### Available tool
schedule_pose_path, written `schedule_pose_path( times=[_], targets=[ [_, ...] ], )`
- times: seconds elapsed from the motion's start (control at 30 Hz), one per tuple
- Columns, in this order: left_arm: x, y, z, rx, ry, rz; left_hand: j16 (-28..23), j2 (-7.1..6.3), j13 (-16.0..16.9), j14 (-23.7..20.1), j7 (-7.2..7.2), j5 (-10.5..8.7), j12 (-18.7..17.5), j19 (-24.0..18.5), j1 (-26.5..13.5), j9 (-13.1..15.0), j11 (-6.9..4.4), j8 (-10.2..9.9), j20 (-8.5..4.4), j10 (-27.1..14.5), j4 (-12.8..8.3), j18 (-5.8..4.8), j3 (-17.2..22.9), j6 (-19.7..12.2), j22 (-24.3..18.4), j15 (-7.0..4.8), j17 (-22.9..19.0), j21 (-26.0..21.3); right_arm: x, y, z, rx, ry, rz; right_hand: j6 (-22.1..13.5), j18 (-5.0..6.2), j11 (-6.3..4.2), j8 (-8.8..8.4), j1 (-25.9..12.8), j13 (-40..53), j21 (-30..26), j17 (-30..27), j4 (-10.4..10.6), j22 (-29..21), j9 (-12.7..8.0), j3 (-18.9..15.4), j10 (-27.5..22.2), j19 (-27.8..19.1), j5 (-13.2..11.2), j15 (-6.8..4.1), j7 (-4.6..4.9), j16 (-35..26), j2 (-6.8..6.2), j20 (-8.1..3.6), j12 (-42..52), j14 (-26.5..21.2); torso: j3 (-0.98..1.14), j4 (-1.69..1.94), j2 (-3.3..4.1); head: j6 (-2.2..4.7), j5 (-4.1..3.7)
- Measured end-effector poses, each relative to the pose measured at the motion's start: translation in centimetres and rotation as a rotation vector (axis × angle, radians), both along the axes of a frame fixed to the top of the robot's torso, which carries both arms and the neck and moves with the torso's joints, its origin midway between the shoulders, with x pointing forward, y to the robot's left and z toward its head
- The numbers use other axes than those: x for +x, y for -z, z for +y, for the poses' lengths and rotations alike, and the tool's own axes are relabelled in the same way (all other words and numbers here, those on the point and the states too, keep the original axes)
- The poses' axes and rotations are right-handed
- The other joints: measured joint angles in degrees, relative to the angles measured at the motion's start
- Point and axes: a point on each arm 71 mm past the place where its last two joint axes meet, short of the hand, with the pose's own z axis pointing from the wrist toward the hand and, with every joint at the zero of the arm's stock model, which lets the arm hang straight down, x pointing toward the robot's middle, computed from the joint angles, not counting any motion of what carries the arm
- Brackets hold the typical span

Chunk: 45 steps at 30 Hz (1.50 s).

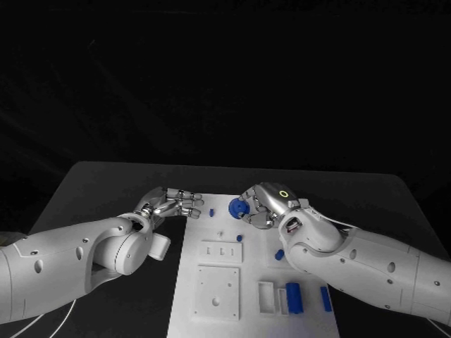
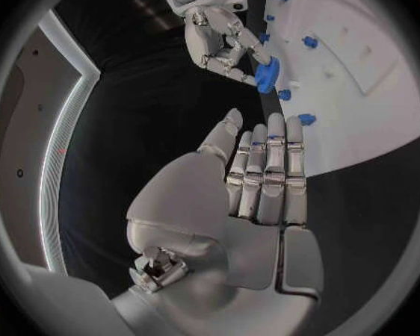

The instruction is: Assemble the parts on the task board

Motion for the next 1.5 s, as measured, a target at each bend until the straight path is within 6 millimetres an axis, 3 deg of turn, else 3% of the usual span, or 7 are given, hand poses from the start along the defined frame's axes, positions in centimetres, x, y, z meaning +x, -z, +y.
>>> schedule_pose_path(
  times=[0.47, 1.17, 1.5],
  targets=[
    [0.0, 0.0, -0.2, -0.001, 0.004, 0.000, 0.0, 0.00, 0.0, 0.0, 0.00, 0.00, 0.0, 0.0, 0.0, 0.0, 0.00, 0.0, 0.00, 0.0, 0.0, 0.00, 0.0, 0.0, 0.0, 0.00, 0.0, 0.0, 0.2, 1.2, 1.4, -0.038, -0.009, 0.017, 0.1, 0.00, -0.03, 0.00, -0.2, 0.0, 0.0, -0.2, 0.1, 0.0, 0.0, 0.1, 0.0, 0.0, -0.5, 0.01, -0.08, 0.0, -0.22, 0.00, 0.0, 0.0, 0.00, 0.02, 0.03, -0.20, 0.35],
    [0.0, 0.0, -0.6, -0.003, 0.011, 0.000, 0.0, 0.00, 0.0, 0.0, 0.00, 0.00, 0.0, 0.0, 0.0, 0.0, 0.00, 0.0, 0.00, 0.0, 0.0, 0.00, 0.0, 0.0, -0.2, 0.00, 0.0, 0.3, 0.9, 2.0, 1.8, -0.087, 0.017, 0.018, 0.1, 0.00, -0.11, -0.28, -0.2, -0.5, -0.3, -0.8, 0.1, 0.0, -0.1, 0.5, -0.1, 0.0, -1.1, 0.01, -0.12, -0.3, -0.22, 0.00, -0.5, 0.0, 0.10, -0.05, 0.00, -0.29, 0.29],
    [0.0, 0.0, -0.7, -0.003, 0.012, 0.001, 0.0, 0.00, 0.0, 0.0, 0.00, 0.00, 0.0, 0.0, 0.0, 0.0, 0.00, 0.0, 0.00, 0.0, 0.0, 0.00, 0.0, 0.0, -0.2, 0.00, 0.0, 0.3, 1.3, 2.2, 1.6, -0.097, 0.035, 0.016, 0.2, 0.00, -0.11, 0.02, -0.4, -0.8, -0.8, -1.1, -0.1, 0.0, -0.1, 0.7, -0.1, 0.0, -2.5, 0.02, -0.14, -0.7, -0.36, 0.00, -0.8, 0.0, 0.06, -0.08, -0.01, 0.08, 0.36]
  ],
)
